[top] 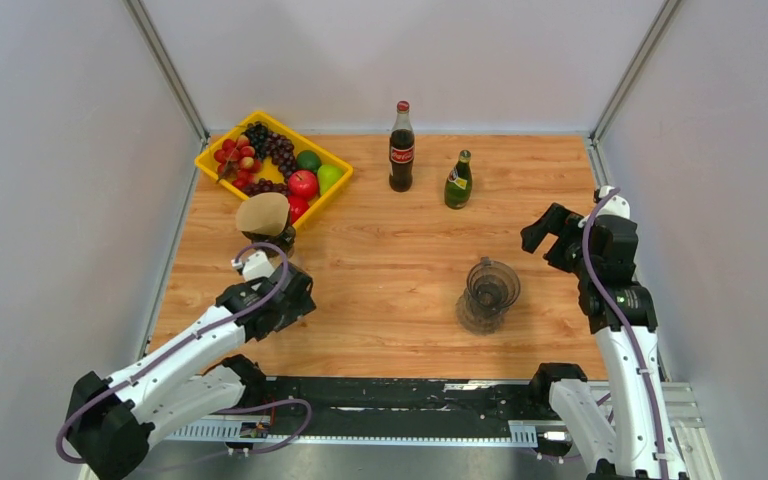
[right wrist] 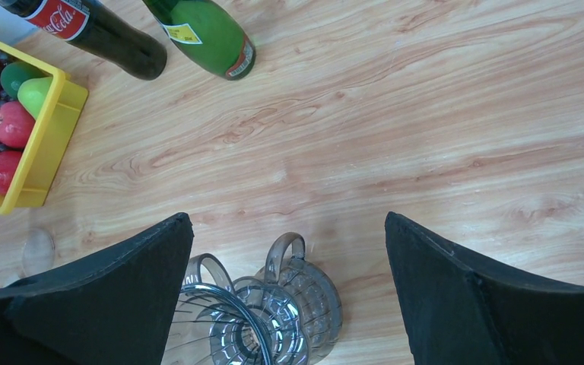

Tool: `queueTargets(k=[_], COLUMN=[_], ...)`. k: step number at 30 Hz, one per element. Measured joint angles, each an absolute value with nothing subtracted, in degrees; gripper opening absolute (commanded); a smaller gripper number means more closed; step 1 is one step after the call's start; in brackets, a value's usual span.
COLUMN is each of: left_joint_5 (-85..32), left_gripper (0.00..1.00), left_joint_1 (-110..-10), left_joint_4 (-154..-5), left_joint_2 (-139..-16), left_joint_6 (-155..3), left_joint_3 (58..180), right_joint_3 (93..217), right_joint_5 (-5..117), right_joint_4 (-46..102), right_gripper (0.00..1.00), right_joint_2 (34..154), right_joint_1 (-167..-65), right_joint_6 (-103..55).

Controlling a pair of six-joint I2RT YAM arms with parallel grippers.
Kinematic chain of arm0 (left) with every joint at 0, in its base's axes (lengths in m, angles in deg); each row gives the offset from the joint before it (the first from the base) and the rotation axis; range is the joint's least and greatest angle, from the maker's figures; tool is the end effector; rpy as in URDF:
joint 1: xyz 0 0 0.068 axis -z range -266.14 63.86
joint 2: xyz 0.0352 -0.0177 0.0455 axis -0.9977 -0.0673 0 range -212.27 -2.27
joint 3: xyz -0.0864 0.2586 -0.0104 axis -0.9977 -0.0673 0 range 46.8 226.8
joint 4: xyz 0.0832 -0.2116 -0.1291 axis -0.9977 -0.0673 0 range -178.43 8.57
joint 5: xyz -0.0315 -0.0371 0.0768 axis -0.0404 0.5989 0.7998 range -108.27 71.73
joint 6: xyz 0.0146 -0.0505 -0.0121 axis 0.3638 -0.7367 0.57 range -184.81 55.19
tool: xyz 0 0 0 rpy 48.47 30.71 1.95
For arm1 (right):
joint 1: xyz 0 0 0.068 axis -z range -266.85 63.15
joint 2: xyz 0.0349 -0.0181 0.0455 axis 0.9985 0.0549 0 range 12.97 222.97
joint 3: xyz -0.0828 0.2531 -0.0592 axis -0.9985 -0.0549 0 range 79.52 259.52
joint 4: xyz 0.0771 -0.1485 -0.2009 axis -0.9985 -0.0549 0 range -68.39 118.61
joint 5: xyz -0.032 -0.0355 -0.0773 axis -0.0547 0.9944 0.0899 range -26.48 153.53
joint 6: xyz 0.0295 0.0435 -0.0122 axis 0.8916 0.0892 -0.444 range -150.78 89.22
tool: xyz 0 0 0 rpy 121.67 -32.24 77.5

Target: Place the coffee filter in the dripper

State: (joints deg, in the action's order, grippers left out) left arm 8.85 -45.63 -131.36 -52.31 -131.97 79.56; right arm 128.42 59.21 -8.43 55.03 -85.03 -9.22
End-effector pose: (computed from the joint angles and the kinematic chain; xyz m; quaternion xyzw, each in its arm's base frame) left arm 0.1194 -0.0807 0.2029 -0.2647 0.9167 -0.0193 0.2988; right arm 0.1547 -0.0023 0.3240 0.1572 0.8521 0.1175 0.4852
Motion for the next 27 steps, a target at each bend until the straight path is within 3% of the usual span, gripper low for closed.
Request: queueTargets(k=[13,27], left_joint_5=[12.7,14.7], left_gripper=[0.95,0.9], left_joint_1=[-59.7,-63.1], left_joint_4=[-129.0,-122.6], left_joint_2=[-53.1,-56.5], left_joint_6=[-133.0,-131.2], left_joint_3=[78.0,74.9], right_joint_3=[128.2,128.1], right_joint_5=[58.5,57.6], right_joint_4=[-7.8,-7.5], right_gripper=[1.0,1.0], right_joint_2=[53.6,53.6], right_joint_1=[-85.0,-85.0], right_joint_6=[-9.3,-9.5])
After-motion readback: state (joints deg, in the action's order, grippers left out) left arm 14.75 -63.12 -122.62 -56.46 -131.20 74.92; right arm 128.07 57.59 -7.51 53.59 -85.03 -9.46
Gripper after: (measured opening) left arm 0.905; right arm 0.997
